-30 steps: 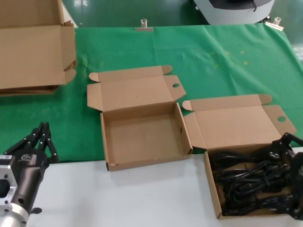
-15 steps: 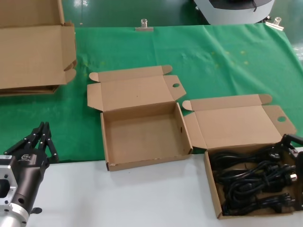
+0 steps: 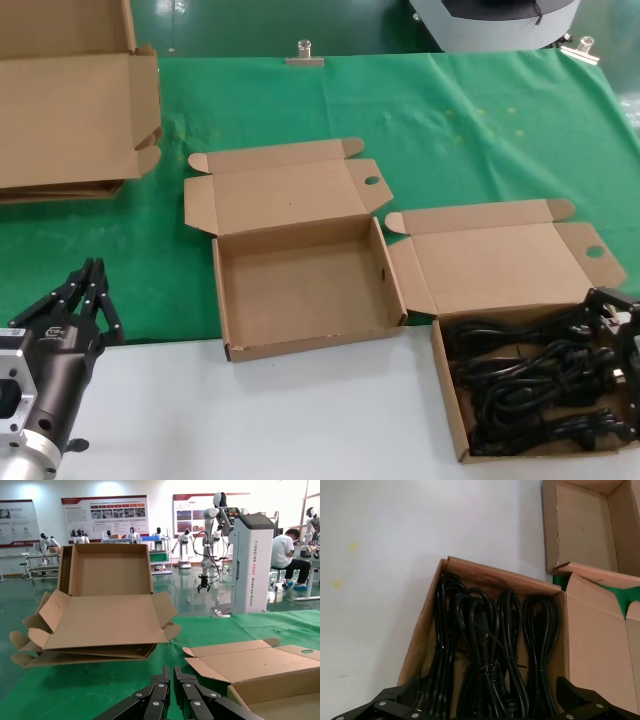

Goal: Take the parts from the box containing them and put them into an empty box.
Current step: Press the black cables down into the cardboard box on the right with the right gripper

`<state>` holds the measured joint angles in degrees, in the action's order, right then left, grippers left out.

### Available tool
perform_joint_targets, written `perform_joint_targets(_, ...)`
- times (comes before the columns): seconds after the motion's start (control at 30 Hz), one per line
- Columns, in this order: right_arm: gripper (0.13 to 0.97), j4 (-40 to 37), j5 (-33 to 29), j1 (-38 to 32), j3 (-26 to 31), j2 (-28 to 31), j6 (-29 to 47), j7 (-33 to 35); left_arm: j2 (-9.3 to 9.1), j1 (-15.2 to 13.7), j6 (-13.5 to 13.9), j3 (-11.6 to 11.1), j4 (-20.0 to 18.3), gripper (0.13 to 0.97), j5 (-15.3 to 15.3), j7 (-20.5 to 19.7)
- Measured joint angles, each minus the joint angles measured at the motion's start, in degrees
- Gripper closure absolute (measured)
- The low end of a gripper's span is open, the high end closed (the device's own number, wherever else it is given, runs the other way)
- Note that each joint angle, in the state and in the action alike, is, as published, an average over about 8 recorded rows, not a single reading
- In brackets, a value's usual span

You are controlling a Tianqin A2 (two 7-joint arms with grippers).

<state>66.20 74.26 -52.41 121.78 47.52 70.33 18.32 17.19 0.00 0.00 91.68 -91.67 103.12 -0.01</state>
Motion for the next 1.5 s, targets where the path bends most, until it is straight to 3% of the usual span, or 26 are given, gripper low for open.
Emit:
perform_joint_targets(0.37, 0.138, -3.8, -0.9, -0.6, -0.1, -2.4, -2.3, 2.8, 0.0, 0.0, 0.0, 0.0, 0.0, 0.925, 0.0, 0.0)
perform_joint_targets(0.67, 0.207, -7.9, -1.9, -1.7, 0.3, -4.4, -4.2, 5.6, 0.0, 0.0, 0.0, 0.0, 0.0, 0.925, 0.0, 0.0)
perform_joint_targets(0.97, 0.342, -10.4, -2.6, -2.6, 0.5, -5.5, -5.5, 7.5, 0.0, 0.0, 0.0, 0.0, 0.0, 0.925, 0.0, 0.0)
perform_joint_targets(1.23, 0.541, -10.2, -2.5, -2.1, 0.5, -5.4, -5.6, 7.6, 0.0, 0.0, 0.0, 0.0, 0.0, 0.925, 0.0, 0.0)
perform_joint_targets(1.37, 0.541, -9.8, -2.3, -1.5, 0.4, -5.1, -5.6, 7.5, 0.0, 0.0, 0.0, 0.0, 0.0, 0.925, 0.0, 0.0)
perform_joint_targets(1.5, 0.64, -9.5, -2.2, -1.2, 0.4, -5.0, -5.5, 7.5, 0.0, 0.0, 0.0, 0.0, 0.0, 0.925, 0.0, 0.0)
